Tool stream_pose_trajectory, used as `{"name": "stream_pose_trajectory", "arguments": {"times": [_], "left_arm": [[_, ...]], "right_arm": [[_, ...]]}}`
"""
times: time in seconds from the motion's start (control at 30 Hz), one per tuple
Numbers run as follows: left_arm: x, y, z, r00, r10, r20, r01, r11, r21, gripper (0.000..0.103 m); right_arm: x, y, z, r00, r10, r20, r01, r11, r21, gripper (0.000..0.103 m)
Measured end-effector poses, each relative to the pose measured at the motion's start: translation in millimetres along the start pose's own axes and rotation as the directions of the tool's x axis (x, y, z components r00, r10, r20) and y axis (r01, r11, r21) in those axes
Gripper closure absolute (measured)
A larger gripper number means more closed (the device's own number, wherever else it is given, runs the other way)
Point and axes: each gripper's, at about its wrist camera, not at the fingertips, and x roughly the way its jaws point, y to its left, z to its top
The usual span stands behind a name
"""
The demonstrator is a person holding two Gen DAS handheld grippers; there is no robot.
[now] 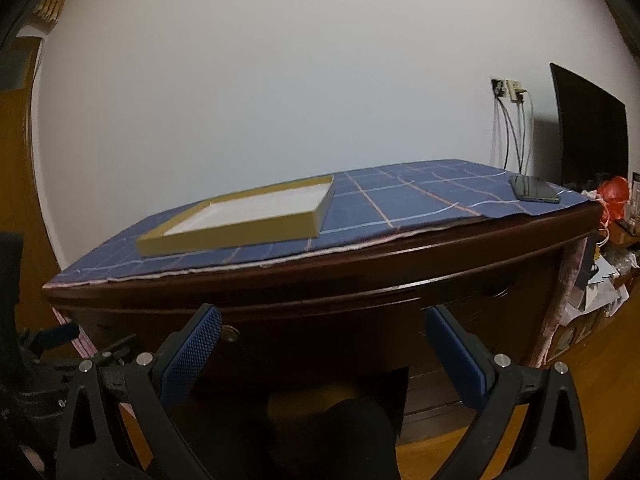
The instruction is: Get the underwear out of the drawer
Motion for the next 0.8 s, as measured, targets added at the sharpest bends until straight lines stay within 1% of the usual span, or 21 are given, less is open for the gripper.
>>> {"name": "stream_pose_trajectory", "arguments": {"times": [0.07,0.17,0.27,0.4,0.5,0.6,0.73,0.8], "left_arm": [[3.4,-2.3,-0.5,1.000,-0.002,-0.005,0.002,1.000,0.012,0.000],[11.0,-5.9,-1.3,1.000,-0.013,-0.020,0.013,1.000,0.025,0.000],[16.0,-6.9,-1.2,1.000,-0.025,-0.012,0.025,0.999,0.026,0.000],[20.9,-6.7,1.0,1.000,-0.021,0.014,0.021,1.000,0.009,0.000],[26.1,-8.9,1.8,1.000,-0.021,0.007,0.021,1.000,0.012,0.000],[30.7,-13.1,2.7,1.000,-0.028,-0.002,0.028,0.999,0.016,0.000],[34.2,-22.7,5.9,1.000,-0.027,0.011,0.026,0.999,0.047,0.000],[37.5,-27.6,6.0,0.999,-0.046,0.016,0.045,0.998,0.054,0.000]], "right_arm": [[5.2,-7.4,-3.1,1.000,-0.001,-0.011,0.001,1.000,0.001,0.000],[14.9,-27.9,-10.9,0.999,0.008,-0.035,-0.007,0.999,0.036,0.000],[27.2,-50.7,-18.7,0.998,0.017,-0.060,-0.013,0.998,0.064,0.001],[52.7,-73.7,-24.0,0.994,0.076,-0.078,-0.072,0.996,0.053,0.001],[71.5,-83.1,-25.3,0.989,0.110,-0.096,-0.109,0.994,0.020,0.001],[92.8,-92.7,-24.3,0.981,0.152,-0.121,-0.150,0.988,0.025,0.001],[113.5,-96.7,-23.7,0.970,0.199,-0.141,-0.198,0.980,0.024,0.001],[121.1,-93.8,-24.0,0.963,0.215,-0.160,-0.216,0.976,0.008,0.001]]}}
